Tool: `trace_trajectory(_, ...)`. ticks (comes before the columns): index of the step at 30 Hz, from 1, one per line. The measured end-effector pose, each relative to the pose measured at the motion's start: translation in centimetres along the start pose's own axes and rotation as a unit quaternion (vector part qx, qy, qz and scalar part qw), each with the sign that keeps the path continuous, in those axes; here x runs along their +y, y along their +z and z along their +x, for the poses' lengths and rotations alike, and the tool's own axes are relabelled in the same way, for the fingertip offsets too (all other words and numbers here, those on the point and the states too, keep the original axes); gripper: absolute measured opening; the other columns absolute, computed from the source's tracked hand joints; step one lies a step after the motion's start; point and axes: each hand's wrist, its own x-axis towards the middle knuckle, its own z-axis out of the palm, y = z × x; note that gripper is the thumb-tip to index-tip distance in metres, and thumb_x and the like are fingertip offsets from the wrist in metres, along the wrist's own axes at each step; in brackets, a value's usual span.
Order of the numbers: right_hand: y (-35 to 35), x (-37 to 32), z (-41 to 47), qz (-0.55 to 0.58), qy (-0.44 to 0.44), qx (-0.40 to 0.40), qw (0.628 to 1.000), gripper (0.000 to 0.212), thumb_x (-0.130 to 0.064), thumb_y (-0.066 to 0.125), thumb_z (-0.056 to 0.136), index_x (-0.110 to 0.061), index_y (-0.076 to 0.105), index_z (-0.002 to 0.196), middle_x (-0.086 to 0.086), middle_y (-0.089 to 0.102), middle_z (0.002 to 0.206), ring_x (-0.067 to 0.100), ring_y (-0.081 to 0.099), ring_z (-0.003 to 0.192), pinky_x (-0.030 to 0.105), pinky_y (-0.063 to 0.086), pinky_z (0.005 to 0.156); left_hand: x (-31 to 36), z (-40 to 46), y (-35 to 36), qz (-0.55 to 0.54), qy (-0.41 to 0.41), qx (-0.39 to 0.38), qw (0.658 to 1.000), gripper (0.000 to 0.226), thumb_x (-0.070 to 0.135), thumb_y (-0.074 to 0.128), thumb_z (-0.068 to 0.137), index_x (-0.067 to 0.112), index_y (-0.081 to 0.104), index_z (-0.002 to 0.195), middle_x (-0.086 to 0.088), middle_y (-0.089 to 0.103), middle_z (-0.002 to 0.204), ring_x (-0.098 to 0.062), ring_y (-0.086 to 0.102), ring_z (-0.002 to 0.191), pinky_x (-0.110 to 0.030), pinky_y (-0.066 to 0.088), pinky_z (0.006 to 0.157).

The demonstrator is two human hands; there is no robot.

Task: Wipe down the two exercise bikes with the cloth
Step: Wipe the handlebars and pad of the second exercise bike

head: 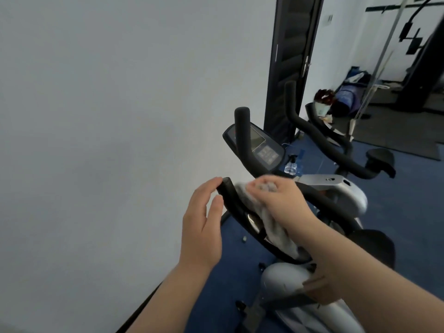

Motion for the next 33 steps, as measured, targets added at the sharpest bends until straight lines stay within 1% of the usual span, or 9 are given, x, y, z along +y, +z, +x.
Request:
trace_trajectory(3, 3.2, -1.7, -0.8, 0.046, -0.014, 0.062, 0.997, 0.010, -0.035, 0.068, 0.083, -0.031, 0.069, 0.092, -0.013, 0.072, 0.080, 0.000, 0.067, 0.079, 0.027, 0.056, 0.078, 0.1, 0.7, -0.2, -0.024, -0.010, 0.010, 1.000, 0.035, 0.023, 0.039, 0.094, 0.017, 0.066, 0.115, 0.012, 0.066, 0.116, -0.001, 0.057, 0.112, -0.013, 0.042, 0.092)
trace_trajectory(6, 6.4, -1.5, -3.5, -0.063, -0.062, 0.127, 0.988, 0.029, -0.039, 0.059, 0.089, -0.040, 0.059, 0.118, -0.021, 0.068, 0.106, -0.001, 0.062, 0.098, 0.031, 0.051, 0.090, 0.1, 0.7, -0.4, -0.035, -0.019, 0.010, 0.999, 0.038, 0.025, 0.035, 0.095, 0.019, 0.066, 0.116, 0.012, 0.067, 0.116, -0.001, 0.057, 0.113, -0.014, 0.043, 0.093)
trace_trajectory(8, 6.4, -0.8, -4.1, -0.128, -0.095, 0.144, 0.977, 0.038, -0.035, 0.057, 0.092, -0.038, 0.052, 0.129, -0.017, 0.066, 0.117, 0.005, 0.061, 0.106, 0.033, 0.048, 0.093, 0.0, 0.4, -0.1, -0.035, -0.019, 0.015, 0.999, 0.038, 0.025, 0.035, 0.095, 0.020, 0.066, 0.116, 0.012, 0.066, 0.116, 0.000, 0.057, 0.113, -0.013, 0.042, 0.092)
trace_trajectory(13, 5.3, 0.8, -5.1, -0.276, -0.136, 0.146, 0.940, 0.029, -0.021, 0.056, 0.089, -0.025, 0.058, 0.118, -0.003, 0.068, 0.093, 0.024, 0.066, 0.080, 0.043, 0.053, 0.070, -0.1, -0.4, 1.2, -0.022, -0.004, 0.002, 1.000, 0.038, 0.027, 0.032, 0.097, 0.026, 0.056, 0.126, 0.018, 0.055, 0.129, 0.006, 0.045, 0.123, -0.007, 0.034, 0.097)
trace_trajectory(15, 4.9, 1.1, -5.9, -0.289, -0.151, 0.144, 0.934, 0.025, -0.017, 0.060, 0.086, -0.021, 0.062, 0.111, -0.004, 0.069, 0.092, 0.025, 0.066, 0.078, 0.044, 0.054, 0.068, -0.2, -0.5, 1.8, -0.010, 0.014, -0.016, 1.000, 0.042, 0.029, 0.031, 0.098, 0.021, 0.049, 0.135, 0.015, 0.046, 0.141, 0.005, 0.036, 0.132, -0.012, 0.029, 0.106)
trace_trajectory(19, 3.7, 1.8, -6.7, -0.334, -0.189, 0.145, 0.912, 0.038, -0.008, 0.067, 0.076, -0.017, 0.065, 0.113, -0.005, 0.071, 0.098, 0.020, 0.067, 0.079, 0.040, 0.055, 0.054, -0.5, -0.2, 2.5, 0.065, 0.063, -0.034, 0.995, 0.047, 0.030, 0.025, 0.100, 0.015, 0.041, 0.142, 0.008, 0.032, 0.152, 0.001, 0.014, 0.143, -0.032, 0.017, 0.118)
trace_trajectory(22, 3.0, 2.3, -7.2, -0.347, -0.180, 0.131, 0.911, 0.043, -0.012, 0.063, 0.079, -0.020, 0.063, 0.121, -0.008, 0.069, 0.111, 0.018, 0.068, 0.087, 0.038, 0.057, 0.060, -0.9, -0.6, 2.7, 0.154, 0.134, -0.043, 0.978, 0.048, 0.030, 0.024, 0.099, 0.012, 0.047, 0.138, -0.001, 0.027, 0.155, -0.011, 0.005, 0.147, -0.047, 0.011, 0.118)
trace_trajectory(27, 1.2, 3.5, -8.4, -0.340, -0.133, 0.120, 0.923, 0.047, -0.014, 0.066, 0.079, -0.023, 0.061, 0.125, -0.010, 0.068, 0.115, 0.017, 0.068, 0.095, 0.041, 0.056, 0.071, -2.3, -1.9, 3.2, 0.245, 0.175, -0.068, 0.951, 0.042, 0.026, 0.033, 0.098, 0.014, 0.054, 0.133, -0.004, 0.021, 0.157, -0.024, -0.001, 0.148, -0.040, -0.001, 0.119)
trace_trajectory(33, -1.6, 4.0, -9.0, -0.342, -0.099, 0.056, 0.933, 0.045, -0.030, 0.068, 0.084, -0.032, 0.058, 0.128, -0.014, 0.069, 0.111, 0.009, 0.062, 0.100, 0.034, 0.051, 0.083, -3.0, -2.1, 4.1, 0.312, 0.193, -0.065, 0.928, 0.034, 0.027, 0.043, 0.095, 0.024, 0.065, 0.121, -0.004, 0.021, 0.157, -0.032, -0.006, 0.147, -0.040, -0.004, 0.118)
